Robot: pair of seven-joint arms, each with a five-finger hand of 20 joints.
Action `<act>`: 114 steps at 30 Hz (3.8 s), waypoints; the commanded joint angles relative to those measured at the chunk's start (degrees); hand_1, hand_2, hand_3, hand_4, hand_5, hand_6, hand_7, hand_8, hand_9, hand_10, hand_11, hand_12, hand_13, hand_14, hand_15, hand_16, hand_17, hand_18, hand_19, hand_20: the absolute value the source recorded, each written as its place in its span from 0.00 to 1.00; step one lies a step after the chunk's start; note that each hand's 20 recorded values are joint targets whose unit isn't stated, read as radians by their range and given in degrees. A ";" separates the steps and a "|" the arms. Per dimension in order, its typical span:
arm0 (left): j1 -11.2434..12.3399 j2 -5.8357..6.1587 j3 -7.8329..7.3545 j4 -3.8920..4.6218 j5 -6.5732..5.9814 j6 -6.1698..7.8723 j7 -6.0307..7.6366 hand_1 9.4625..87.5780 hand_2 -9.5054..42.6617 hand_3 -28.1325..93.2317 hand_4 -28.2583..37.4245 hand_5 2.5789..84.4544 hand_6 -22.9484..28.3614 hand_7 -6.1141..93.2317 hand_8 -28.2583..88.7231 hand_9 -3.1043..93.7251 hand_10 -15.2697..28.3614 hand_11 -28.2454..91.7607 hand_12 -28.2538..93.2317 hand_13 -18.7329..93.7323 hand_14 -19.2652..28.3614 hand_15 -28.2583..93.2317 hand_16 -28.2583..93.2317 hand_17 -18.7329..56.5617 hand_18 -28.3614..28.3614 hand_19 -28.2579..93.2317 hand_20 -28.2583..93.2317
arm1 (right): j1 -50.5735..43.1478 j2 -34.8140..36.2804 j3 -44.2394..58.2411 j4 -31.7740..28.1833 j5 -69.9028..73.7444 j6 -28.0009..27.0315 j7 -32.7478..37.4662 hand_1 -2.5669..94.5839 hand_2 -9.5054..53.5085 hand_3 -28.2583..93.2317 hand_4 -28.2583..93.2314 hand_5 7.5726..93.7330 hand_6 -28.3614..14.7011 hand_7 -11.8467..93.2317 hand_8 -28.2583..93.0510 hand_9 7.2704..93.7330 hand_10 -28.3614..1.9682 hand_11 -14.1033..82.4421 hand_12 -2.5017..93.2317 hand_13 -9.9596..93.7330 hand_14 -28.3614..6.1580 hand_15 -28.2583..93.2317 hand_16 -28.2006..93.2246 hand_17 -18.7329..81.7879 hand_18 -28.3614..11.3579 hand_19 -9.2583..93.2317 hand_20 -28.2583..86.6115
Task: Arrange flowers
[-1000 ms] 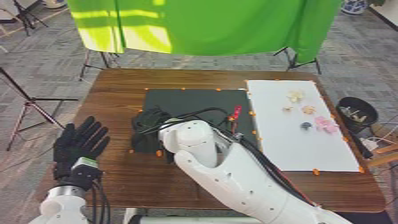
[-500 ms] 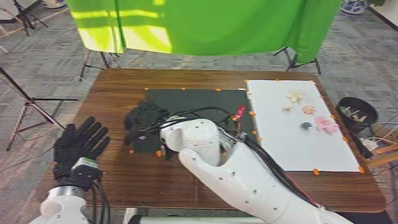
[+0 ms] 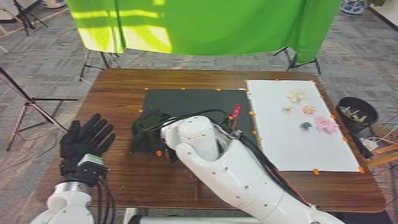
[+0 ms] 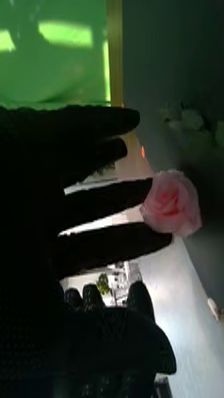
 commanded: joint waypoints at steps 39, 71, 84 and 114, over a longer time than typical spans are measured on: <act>7.19 -4.05 -4.52 -2.46 1.29 -3.00 1.96 0.16 0.51 0.81 0.00 0.47 0.64 0.20 0.17 0.37 0.71 0.44 0.33 0.37 0.75 0.56 0.17 0.16 0.76 0.52 0.31 | -23.97 32.79 31.22 -28.62 23.55 19.05 25.08 0.26 0.15 0.89 0.05 0.41 0.60 0.25 0.14 0.35 0.47 0.19 0.17 0.37 0.31 0.27 0.45 0.27 0.21 0.46 0.39; 6.70 -3.81 -2.70 -3.18 3.94 -2.58 2.14 0.14 0.53 0.80 0.00 0.47 0.64 0.20 0.17 0.37 0.71 0.44 0.33 0.37 0.75 0.56 0.18 0.16 0.76 0.52 0.31 | -36.71 41.38 41.60 -23.31 17.69 14.59 30.00 0.57 0.15 0.89 0.00 0.59 0.72 0.30 0.12 0.64 0.61 0.30 0.19 0.57 0.52 0.54 0.41 0.39 0.23 0.81 0.50; 6.71 -3.84 -2.68 -2.97 3.60 -2.93 1.98 0.15 0.51 0.81 0.00 0.47 0.63 0.20 0.17 0.36 0.71 0.44 0.33 0.37 0.75 0.56 0.18 0.16 0.76 0.52 0.31 | -38.15 42.74 41.10 -26.33 15.02 26.87 27.33 0.63 0.11 0.84 0.00 0.78 0.75 0.33 0.22 0.89 0.64 0.26 0.41 0.67 0.61 0.46 0.53 0.41 0.28 0.76 0.50; 2.43 -2.52 -0.30 -1.06 3.90 -3.24 -1.22 0.15 0.51 0.81 0.00 0.47 0.64 0.20 0.17 0.36 0.71 0.44 0.33 0.36 0.75 0.56 0.18 0.16 0.76 0.52 0.31 | 0.40 14.67 2.34 -12.64 19.86 28.66 9.97 0.63 0.08 0.85 0.00 0.80 0.75 0.31 0.23 0.90 0.64 0.24 0.43 0.69 0.64 0.45 0.56 0.42 0.28 0.75 0.50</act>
